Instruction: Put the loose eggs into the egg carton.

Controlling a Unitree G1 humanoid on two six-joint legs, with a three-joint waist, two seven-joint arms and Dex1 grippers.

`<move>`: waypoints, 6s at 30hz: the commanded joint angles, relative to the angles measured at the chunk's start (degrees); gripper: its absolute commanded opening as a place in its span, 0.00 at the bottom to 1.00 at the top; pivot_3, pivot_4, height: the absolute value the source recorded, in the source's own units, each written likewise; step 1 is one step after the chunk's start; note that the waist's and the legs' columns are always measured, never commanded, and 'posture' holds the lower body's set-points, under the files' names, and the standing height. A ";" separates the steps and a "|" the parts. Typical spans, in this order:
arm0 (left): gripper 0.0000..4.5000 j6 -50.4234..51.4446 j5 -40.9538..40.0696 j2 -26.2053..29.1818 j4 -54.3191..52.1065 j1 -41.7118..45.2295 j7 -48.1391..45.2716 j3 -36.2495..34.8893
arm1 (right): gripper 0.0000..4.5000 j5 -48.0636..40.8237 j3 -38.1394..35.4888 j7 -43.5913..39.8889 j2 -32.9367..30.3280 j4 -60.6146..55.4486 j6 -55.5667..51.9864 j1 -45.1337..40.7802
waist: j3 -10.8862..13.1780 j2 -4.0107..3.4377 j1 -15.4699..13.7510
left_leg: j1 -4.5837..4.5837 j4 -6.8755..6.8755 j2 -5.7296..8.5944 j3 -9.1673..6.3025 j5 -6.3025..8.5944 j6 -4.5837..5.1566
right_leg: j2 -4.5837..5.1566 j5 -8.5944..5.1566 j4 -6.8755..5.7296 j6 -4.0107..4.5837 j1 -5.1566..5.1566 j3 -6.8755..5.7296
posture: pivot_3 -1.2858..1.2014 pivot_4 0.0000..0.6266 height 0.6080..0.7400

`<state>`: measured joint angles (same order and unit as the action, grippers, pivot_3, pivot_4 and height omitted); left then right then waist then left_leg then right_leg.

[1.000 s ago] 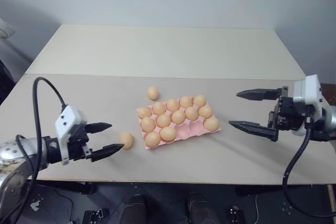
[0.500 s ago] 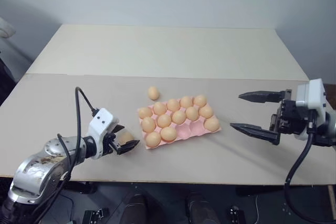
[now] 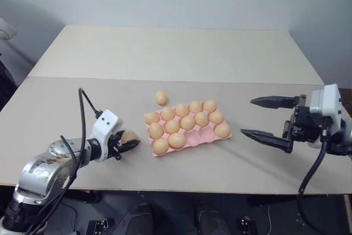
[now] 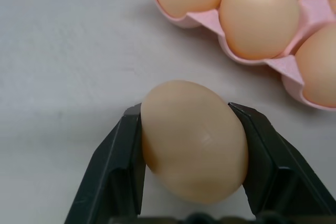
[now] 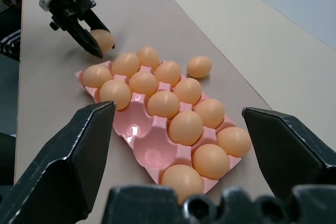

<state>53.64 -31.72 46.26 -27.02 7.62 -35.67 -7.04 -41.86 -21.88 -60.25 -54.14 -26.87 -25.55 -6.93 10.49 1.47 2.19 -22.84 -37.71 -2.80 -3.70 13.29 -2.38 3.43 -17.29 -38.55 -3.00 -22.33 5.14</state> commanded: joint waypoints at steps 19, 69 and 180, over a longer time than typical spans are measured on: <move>0.51 -19.52 8.20 -10.25 18.04 37.34 -28.51 24.23 | 1.00 -2.74 -10.46 -1.34 -2.33 -3.85 -2.48 6.63 | 0.01 0.02 -1.13 | -0.16 -0.07 0.07 0.01 0.00 0.00 | 0.02 0.08 0.32 -0.11 0.08 -0.01 | 0.52 0.24 1.00; 0.99 -16.88 4.46 -2.81 15.43 27.20 -34.27 -2.68 | 1.00 0.66 -4.01 -4.84 -2.11 1.14 0.41 1.76 | -0.01 -0.04 0.39 | -0.01 -0.07 0.04 0.00 0.00 0.02 | 0.00 0.08 0.19 -0.13 0.10 0.03 | 0.52 0.24 1.00; 0.43 -30.58 21.38 -31.73 38.63 48.63 -36.72 32.35 | 1.00 -4.21 -17.89 -11.31 -3.41 -4.96 -2.43 13.92 | 0.02 -0.01 -1.31 | -0.17 -0.19 0.17 -0.05 -0.03 -0.02 | 0.04 0.12 0.20 -0.17 0.08 0.05 | 0.52 0.24 1.00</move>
<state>24.17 -11.61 14.87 11.58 55.37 -73.06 24.35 -45.15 -37.05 -72.07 -57.78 -30.22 -27.96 6.75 10.51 1.46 0.88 -23.01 -37.90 -2.63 -3.75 13.27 -2.40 3.47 -17.16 -38.35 -3.18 -22.25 5.19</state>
